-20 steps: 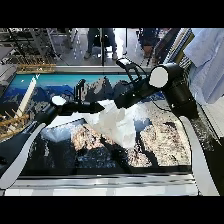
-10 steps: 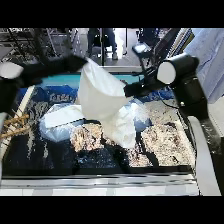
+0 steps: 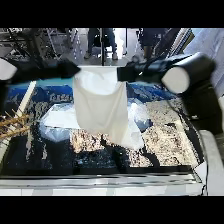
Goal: Fold the clothes and pants, and hang the long-sleeved shirts on hangers.
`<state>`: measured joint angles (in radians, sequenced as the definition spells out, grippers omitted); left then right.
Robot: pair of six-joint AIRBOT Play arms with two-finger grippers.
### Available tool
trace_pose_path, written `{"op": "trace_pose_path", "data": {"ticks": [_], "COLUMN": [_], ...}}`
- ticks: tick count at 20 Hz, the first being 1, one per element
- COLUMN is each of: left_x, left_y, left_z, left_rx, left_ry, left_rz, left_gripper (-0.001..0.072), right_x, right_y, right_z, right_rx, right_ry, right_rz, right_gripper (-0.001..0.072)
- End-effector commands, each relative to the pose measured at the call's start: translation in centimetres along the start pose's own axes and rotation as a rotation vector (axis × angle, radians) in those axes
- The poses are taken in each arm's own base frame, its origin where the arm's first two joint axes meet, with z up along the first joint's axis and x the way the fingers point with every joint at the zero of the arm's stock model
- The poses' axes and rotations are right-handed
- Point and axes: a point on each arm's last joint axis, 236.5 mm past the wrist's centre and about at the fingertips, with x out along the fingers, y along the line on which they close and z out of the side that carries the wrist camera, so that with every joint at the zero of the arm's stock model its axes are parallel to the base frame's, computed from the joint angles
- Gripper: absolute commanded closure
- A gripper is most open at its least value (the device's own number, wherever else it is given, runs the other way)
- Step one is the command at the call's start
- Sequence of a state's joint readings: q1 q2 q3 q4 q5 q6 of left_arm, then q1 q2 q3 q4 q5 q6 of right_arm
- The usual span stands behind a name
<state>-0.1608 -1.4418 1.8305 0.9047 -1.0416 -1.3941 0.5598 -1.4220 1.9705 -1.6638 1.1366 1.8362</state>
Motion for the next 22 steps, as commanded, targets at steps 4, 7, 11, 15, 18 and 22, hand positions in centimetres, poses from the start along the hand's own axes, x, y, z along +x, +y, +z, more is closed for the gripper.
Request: {"op": "trace_pose_path", "data": {"ticks": [4,7,11,15,18,22], "left_x": [-0.7,-8.8,-22.0,-34.3,-39.8,-41.0], "left_y": [12.1,21.0,33.5,42.1,45.4,47.6], "left_z": [-10.7,-14.9,-19.8,-20.4,-21.0,-24.8], "left_rx": [-0.146,-0.278,-0.574,-0.718,-0.684,-0.638], "left_ry": [0.421,0.561,0.447,0.131,0.056,0.225], "left_rz": [0.204,0.385,0.71,0.989,1.159,1.236], "left_gripper": [0.0015,0.0111,0.0111,0.011,0.011,0.0111], "right_x": [11.3,14.8,16.4,16.4,16.4,16.4], "right_y": [3.4,3.0,2.8,2.8,2.8,2.8], "right_z": [-7.3,-10.2,-11.8,-11.8,-11.8,-11.9], "right_rx": [0.12,0.119,0.09,0.055,0.055,0.057], "right_ry": [0.147,0.214,0.247,0.244,0.246,0.247], "right_rz": [0.117,0.095,0.084,0.087,0.087,0.087], "right_gripper": [0.0698,0.0698,0.0697,0.0696,0.0696,0.0695]}}
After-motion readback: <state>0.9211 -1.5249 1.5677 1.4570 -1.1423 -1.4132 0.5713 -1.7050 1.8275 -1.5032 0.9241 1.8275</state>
